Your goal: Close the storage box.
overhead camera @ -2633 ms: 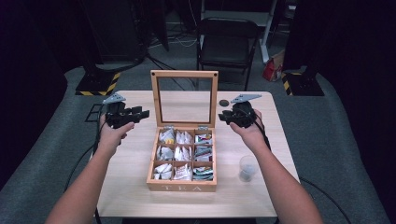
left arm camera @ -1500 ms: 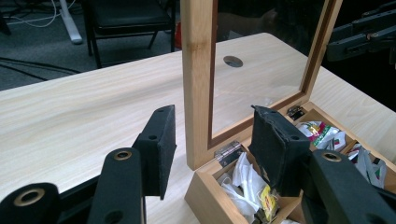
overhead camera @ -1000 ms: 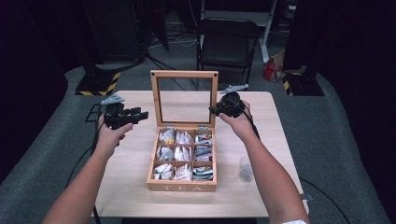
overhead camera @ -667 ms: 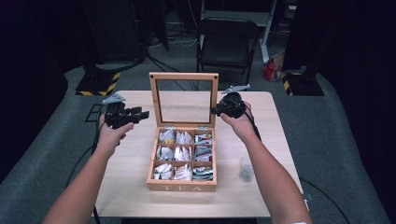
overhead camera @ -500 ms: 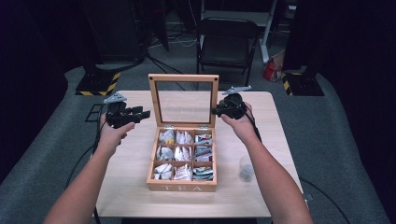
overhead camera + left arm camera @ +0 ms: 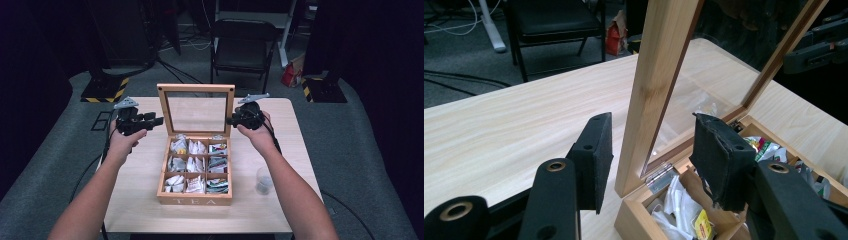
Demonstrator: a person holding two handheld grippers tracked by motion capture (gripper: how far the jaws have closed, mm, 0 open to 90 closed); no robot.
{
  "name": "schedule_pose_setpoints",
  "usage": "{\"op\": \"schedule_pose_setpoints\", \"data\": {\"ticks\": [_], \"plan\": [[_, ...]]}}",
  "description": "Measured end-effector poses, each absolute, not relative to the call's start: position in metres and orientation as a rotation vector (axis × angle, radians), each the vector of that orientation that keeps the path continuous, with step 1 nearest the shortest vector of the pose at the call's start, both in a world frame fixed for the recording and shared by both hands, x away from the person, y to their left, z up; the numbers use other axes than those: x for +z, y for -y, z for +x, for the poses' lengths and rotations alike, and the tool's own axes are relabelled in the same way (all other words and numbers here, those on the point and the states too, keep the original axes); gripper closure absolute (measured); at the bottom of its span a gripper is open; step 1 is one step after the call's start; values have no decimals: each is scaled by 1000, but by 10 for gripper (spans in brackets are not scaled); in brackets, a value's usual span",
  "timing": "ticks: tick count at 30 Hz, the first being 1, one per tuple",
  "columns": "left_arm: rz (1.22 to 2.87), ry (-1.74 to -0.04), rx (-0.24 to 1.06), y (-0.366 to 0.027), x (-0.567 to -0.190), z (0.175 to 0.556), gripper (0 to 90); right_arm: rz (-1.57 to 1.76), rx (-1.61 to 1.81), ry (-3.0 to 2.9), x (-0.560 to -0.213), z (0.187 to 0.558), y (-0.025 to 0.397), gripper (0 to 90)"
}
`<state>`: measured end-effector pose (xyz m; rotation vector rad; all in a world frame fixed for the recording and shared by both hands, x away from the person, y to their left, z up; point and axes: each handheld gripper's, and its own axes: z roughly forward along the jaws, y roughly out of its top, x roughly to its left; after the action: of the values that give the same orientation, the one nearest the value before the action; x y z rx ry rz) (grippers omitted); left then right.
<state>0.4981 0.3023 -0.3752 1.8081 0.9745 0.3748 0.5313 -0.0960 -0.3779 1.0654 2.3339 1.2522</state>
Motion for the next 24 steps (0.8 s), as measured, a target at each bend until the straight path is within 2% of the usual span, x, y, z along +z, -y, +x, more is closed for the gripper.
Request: {"op": "schedule_pose_setpoints", "data": {"ticks": [11,18,24], "plan": [[1818,-963,380,-291,-369,503,517,1053,1294,-2324,-380,523,99,644],[1831,-934,365,-287,-368,503,610,1041,1297,-2328,-380,519,100,640],[1834,-932,367,-286,-368,500,619,1039,1308,-2335,-382,515,102,633]]}}
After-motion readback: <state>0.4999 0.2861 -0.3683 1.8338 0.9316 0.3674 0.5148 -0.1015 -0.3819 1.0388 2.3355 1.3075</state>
